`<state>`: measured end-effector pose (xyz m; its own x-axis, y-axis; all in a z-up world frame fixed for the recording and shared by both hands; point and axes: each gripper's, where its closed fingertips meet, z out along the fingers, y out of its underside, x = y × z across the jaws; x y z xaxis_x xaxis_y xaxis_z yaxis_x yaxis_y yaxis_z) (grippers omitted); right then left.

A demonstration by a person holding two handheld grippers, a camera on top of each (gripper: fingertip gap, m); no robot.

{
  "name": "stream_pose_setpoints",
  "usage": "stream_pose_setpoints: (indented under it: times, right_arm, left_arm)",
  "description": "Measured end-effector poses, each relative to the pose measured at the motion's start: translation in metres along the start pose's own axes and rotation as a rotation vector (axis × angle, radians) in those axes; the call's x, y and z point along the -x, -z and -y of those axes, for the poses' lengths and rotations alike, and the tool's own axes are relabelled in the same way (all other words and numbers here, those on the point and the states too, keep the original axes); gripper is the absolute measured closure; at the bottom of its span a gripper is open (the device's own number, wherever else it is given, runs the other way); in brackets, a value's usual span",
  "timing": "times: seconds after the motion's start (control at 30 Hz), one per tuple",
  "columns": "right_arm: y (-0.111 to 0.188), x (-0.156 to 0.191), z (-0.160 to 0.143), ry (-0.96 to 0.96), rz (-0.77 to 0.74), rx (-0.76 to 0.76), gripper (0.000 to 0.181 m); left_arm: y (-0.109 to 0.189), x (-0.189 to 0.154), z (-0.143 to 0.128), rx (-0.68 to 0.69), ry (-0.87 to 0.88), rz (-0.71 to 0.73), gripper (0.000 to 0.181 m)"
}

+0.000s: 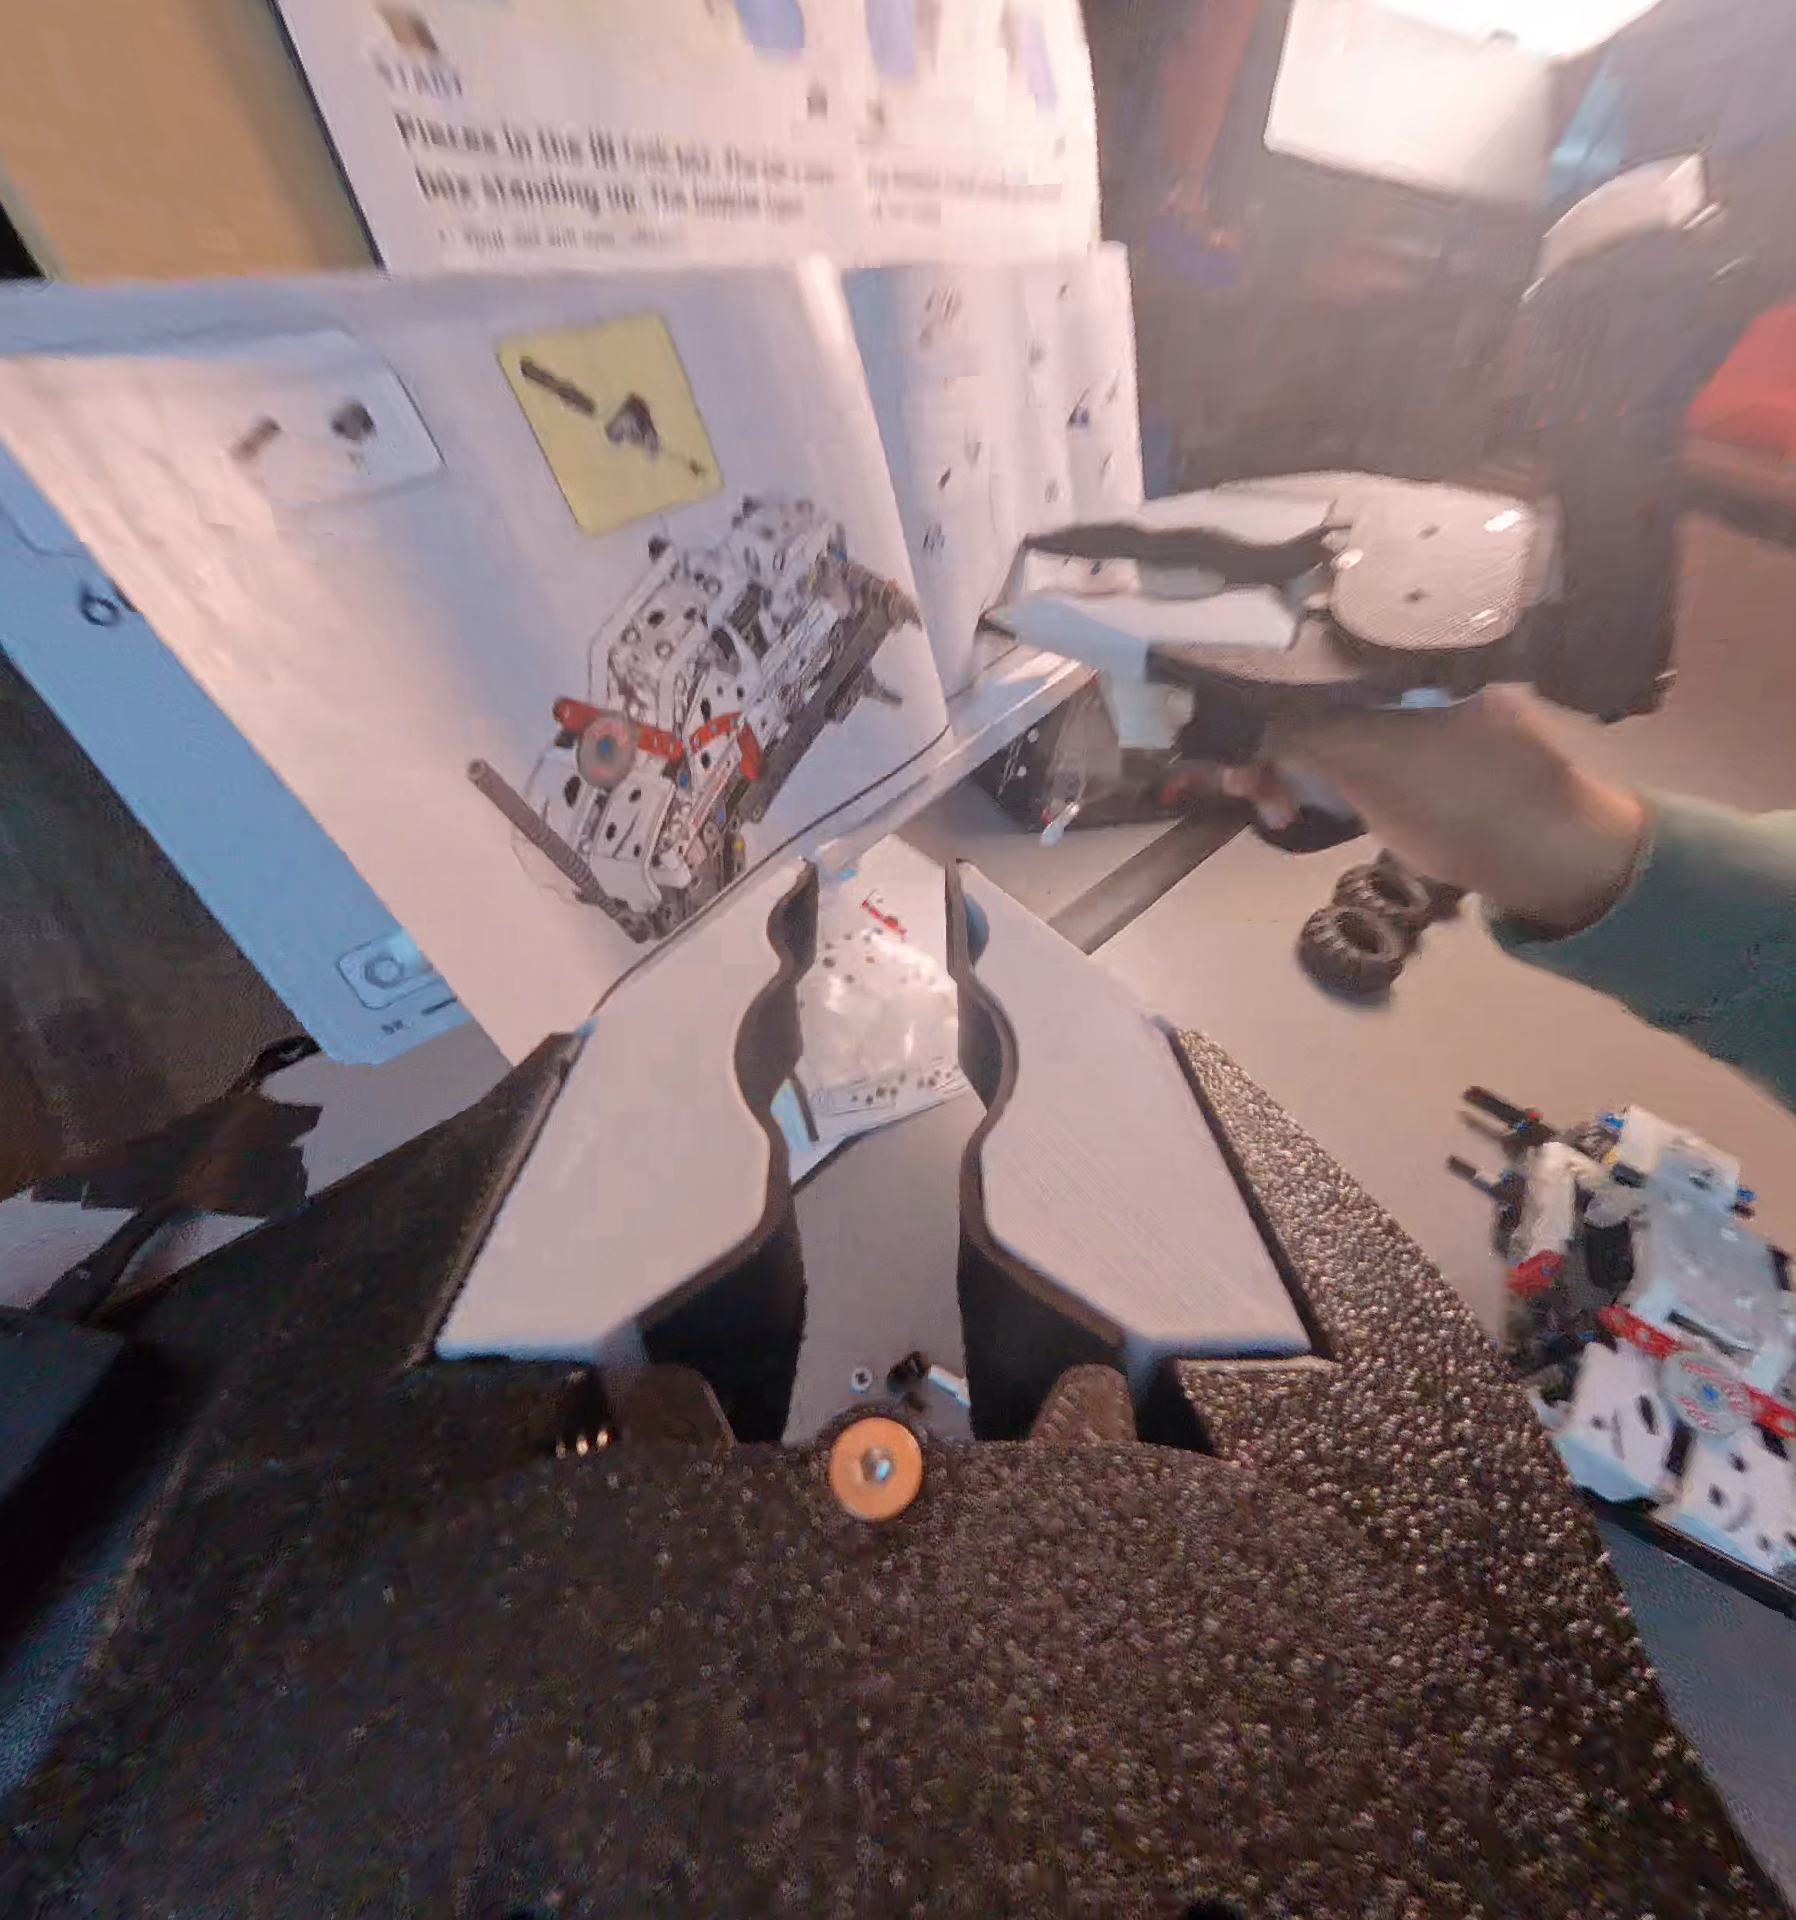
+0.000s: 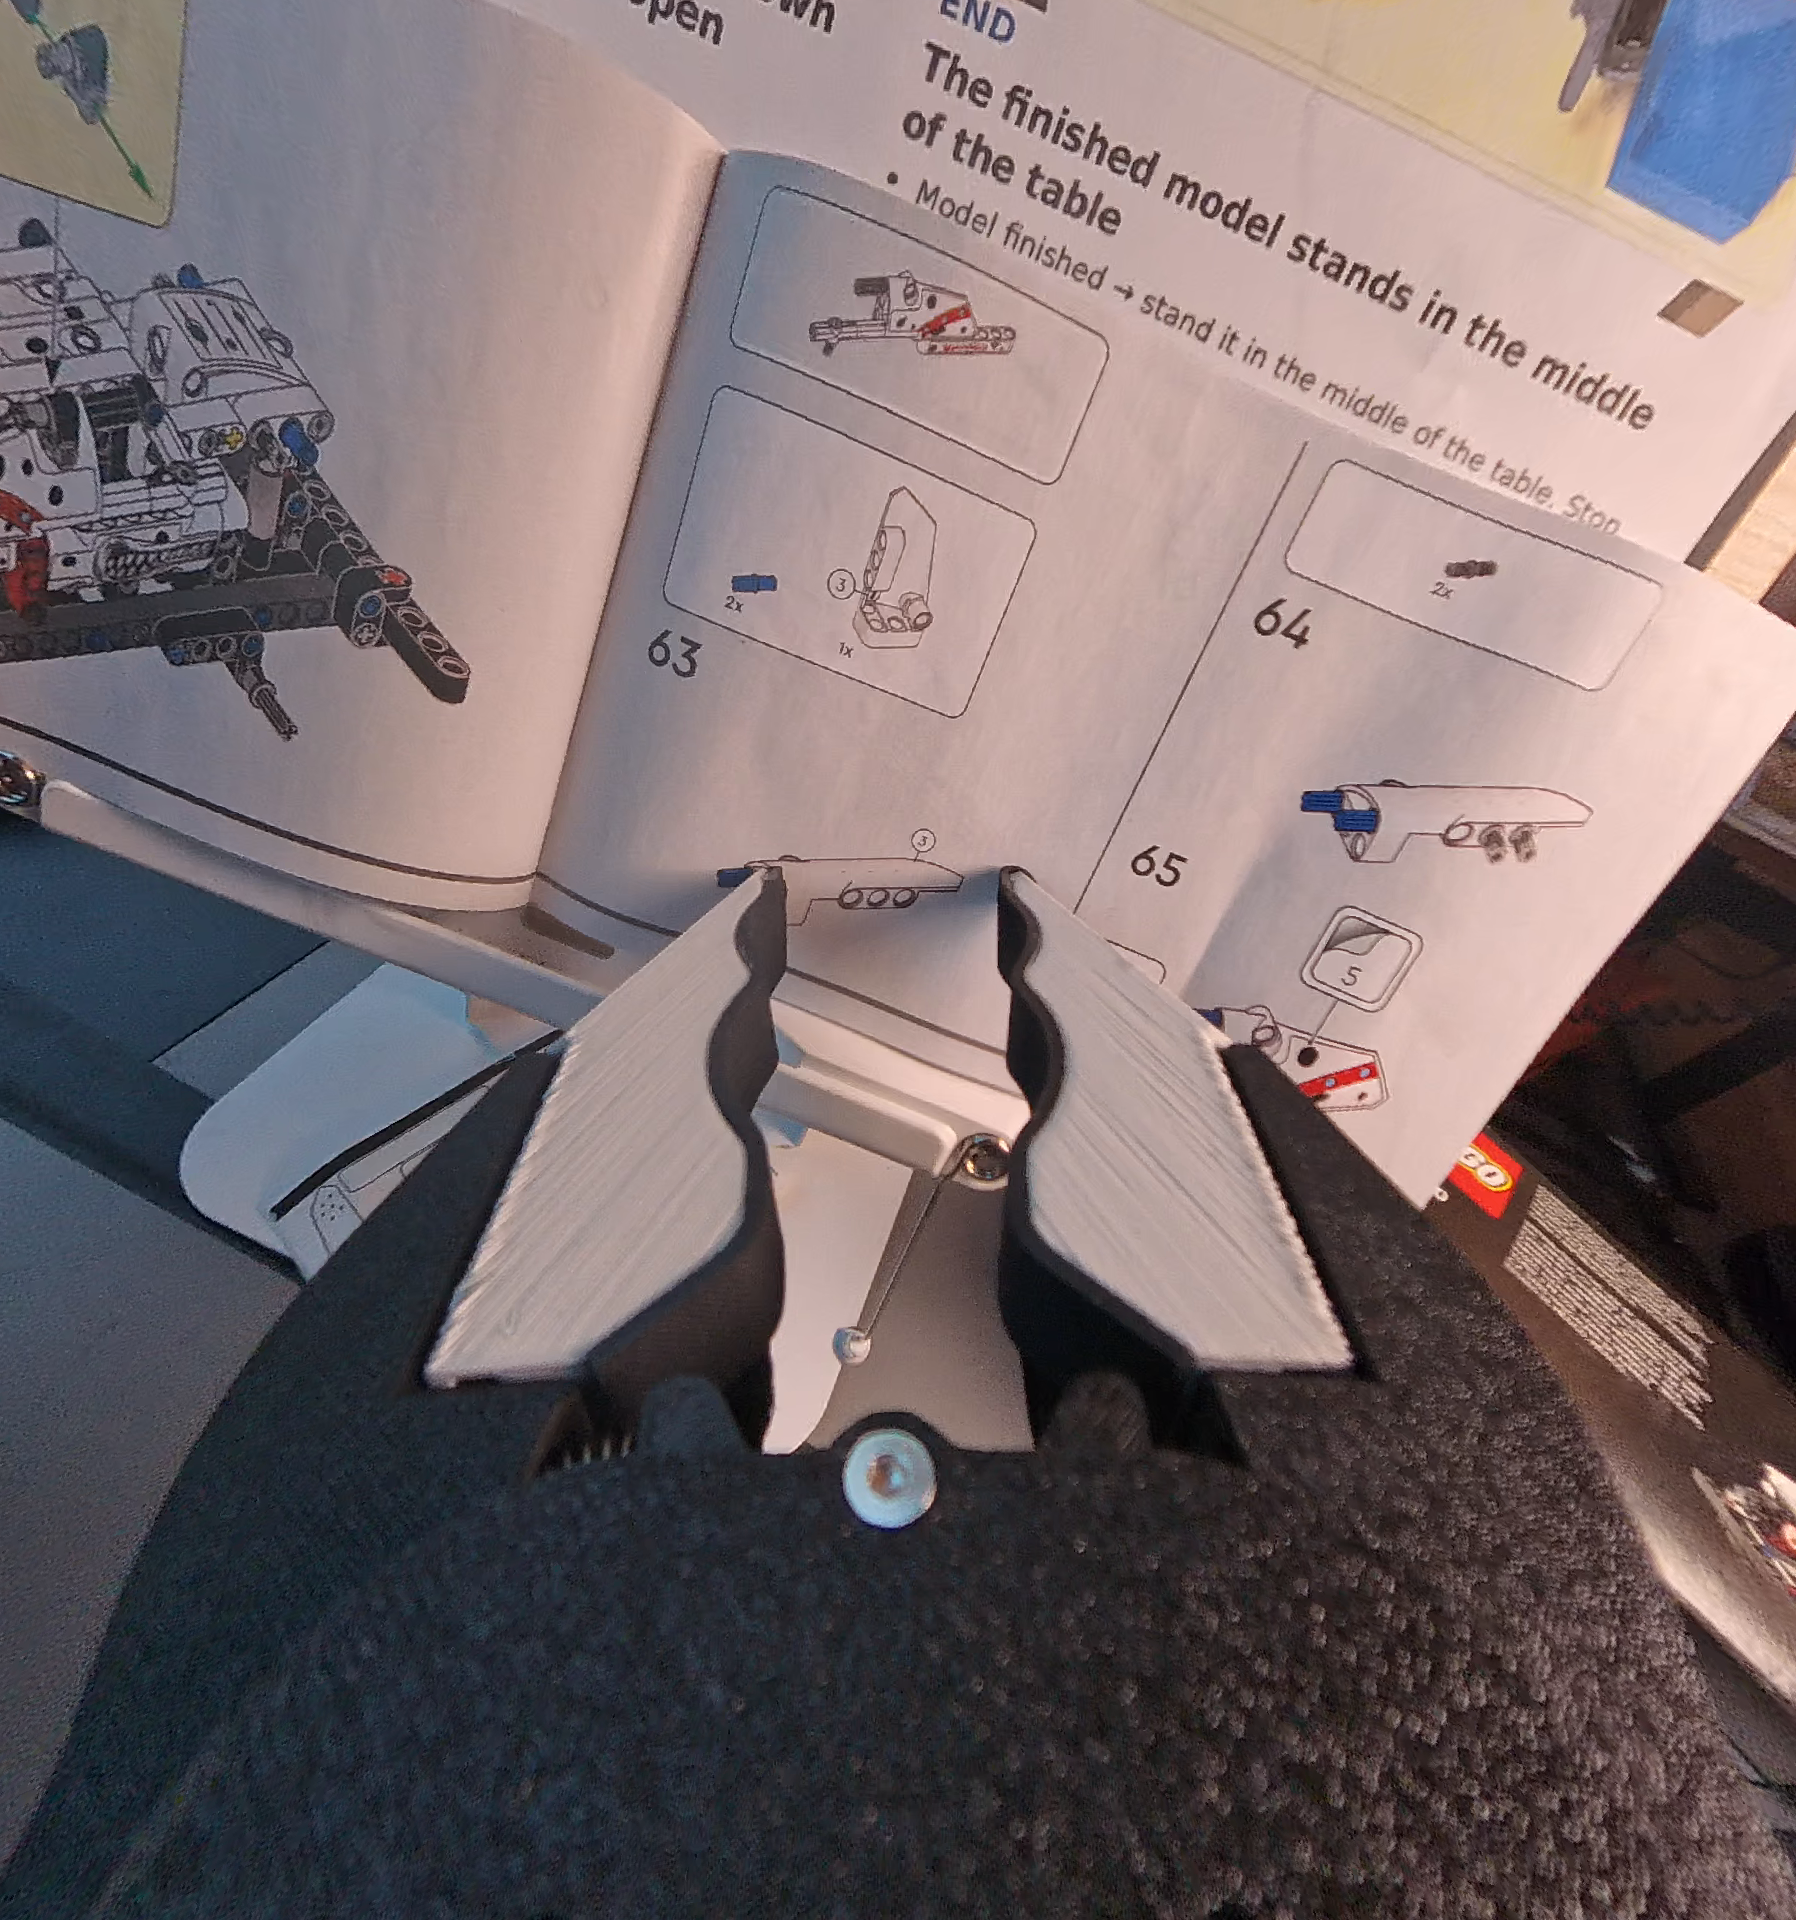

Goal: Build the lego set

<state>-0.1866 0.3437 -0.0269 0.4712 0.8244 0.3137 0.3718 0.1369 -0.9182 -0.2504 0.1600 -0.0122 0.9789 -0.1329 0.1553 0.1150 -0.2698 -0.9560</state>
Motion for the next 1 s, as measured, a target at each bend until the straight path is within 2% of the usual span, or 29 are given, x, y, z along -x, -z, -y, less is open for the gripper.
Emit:
stream_pose_setpoints:
  times: [0.1, 0.23, 0.3, 0.37, 0.43, 0.53, 0.67, 0.77, 0.83, 0.9, 1.0]
  right_arm:
    - [0.0, -0.003, 0.001, 0.03, -0.024, -0.014, 0.141]
    - [0.0, -0.004, 0.001, 0.073, -0.011, -0.006, 0.144]
    - [-0.001, -0.005, 0.0, 0.094, -0.008, -0.008, 0.144]
    - [0.001, -0.004, -0.001, 0.081, -0.005, -0.006, 0.143]
    - [0.004, -0.002, -0.001, 0.049, 0.0, 0.004, 0.133]
    - [0.015, 0.015, 0.014, 0.072, 0.015, -0.052, 0.132]
    - [0.02, 0.062, 0.042, 0.159, 0.11, -0.108, 0.139]
    - [0.01, 0.076, 0.046, 0.171, 0.137, -0.092, 0.138]
    - [0.003, 0.074, 0.043, 0.142, 0.136, -0.077, 0.136]
    - [-0.003, 0.071, 0.037, 0.11, 0.131, -0.064, 0.134]
    - [-0.007, 0.069, 0.036, 0.126, 0.106, -0.074, 0.135]
  left_arm:
    - [-0.028, 0.031, -0.018, 0.058, -0.036, 0.145, 0.16]
    - [-0.03, 0.064, 0.001, 0.008, -0.164, 0.274, 0.167]
    - [-0.032, 0.071, 0.0, 0.039, -0.198, 0.285, 0.176]
    - [-0.031, 0.071, -0.004, 0.056, -0.185, 0.273, 0.177]
    - [-0.028, 0.072, -0.015, 0.08, -0.175, 0.28, 0.179]
    - [-0.024, 0.072, -0.022, 0.06, -0.175, 0.275, 0.174]
    - [-0.013, 0.069, -0.022, 0.023, -0.142, 0.278, 0.156]
    - [-0.002, 0.054, -0.025, -0.031, -0.037, 0.219, 0.154]
    - [0.001, 0.038, -0.038, -0.036, 0.095, 0.134, 0.15]
    - [-0.005, 0.012, -0.054, -0.045, 0.312, -0.022, 0.147]
    - [-0.021, -0.025, -0.067, -0.115, 0.769, -0.297, 0.137]
